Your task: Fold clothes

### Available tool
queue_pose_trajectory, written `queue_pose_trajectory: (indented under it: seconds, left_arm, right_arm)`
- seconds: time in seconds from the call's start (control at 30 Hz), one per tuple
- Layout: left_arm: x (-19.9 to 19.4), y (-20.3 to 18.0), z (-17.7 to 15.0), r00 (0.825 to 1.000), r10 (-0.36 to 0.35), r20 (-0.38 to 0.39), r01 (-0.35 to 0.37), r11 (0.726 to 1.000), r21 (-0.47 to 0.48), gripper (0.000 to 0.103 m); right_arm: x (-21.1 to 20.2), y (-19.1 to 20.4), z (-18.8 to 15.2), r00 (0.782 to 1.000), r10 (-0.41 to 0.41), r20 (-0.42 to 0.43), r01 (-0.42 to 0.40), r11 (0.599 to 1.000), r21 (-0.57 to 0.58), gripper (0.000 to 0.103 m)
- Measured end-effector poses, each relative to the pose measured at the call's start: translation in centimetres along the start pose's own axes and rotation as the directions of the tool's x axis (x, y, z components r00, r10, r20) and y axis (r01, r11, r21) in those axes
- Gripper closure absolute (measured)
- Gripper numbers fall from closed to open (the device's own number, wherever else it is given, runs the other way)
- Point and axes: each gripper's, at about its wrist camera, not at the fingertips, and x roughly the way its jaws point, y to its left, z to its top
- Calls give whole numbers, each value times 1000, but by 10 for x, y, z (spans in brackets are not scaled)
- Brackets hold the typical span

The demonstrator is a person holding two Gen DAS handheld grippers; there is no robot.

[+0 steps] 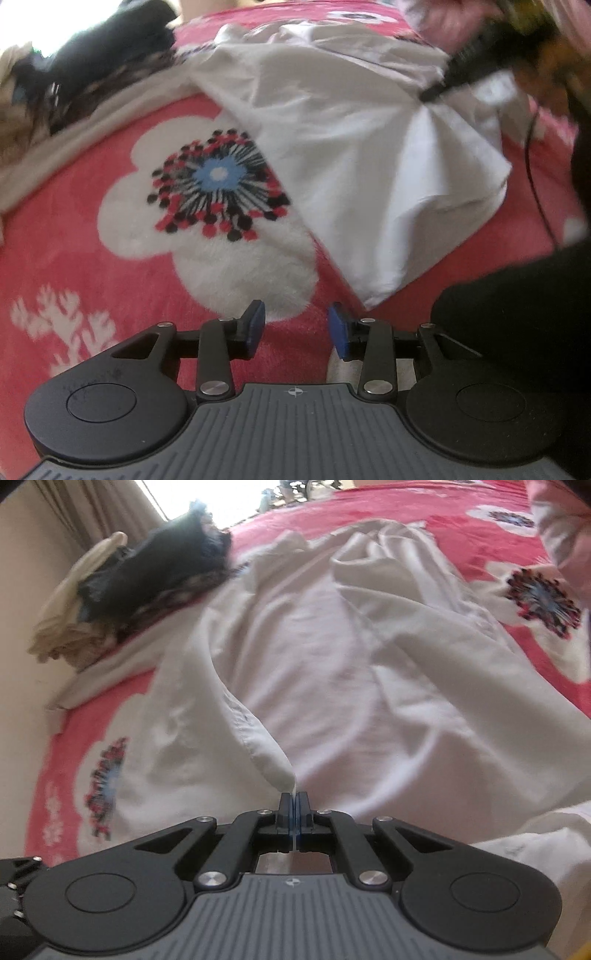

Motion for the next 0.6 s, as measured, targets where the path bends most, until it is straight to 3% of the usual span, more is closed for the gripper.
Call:
queue_pose_trajectory:
  seconds: [0.07, 0.2, 0.33, 0.43, 0.53, 0.6]
  left_arm:
    - [-2, 11, 3, 999, -54, 3, 54, 994, -93, 65]
    - [1, 28, 11, 988, -154, 17, 154, 956, -249, 63]
    - [21, 20, 21, 978, -209, -20, 196, 945, -263, 61]
    - [33, 11, 26, 977, -206, -46, 189, 951, -244, 60]
    - [35, 6, 28, 980, -193, -54, 176, 959, -223, 59]
    - [35, 6, 28, 980, -192, -56, 175, 959, -222, 59]
  right_arm:
    - [2, -7, -2, 1000, 1, -6, -1, 1000, 25, 101]
    - [5, -20, -6, 998, 61, -30, -57, 993, 102, 98]
    - [7, -27, -10, 986, 146, -74, -130, 973, 188, 83]
    - [7, -29, -18, 973, 198, -118, -169, 961, 218, 78]
    - [7, -29, -27, 957, 240, -162, -199, 952, 234, 78]
    - [5, -23, -33, 957, 224, -184, -188, 963, 195, 98]
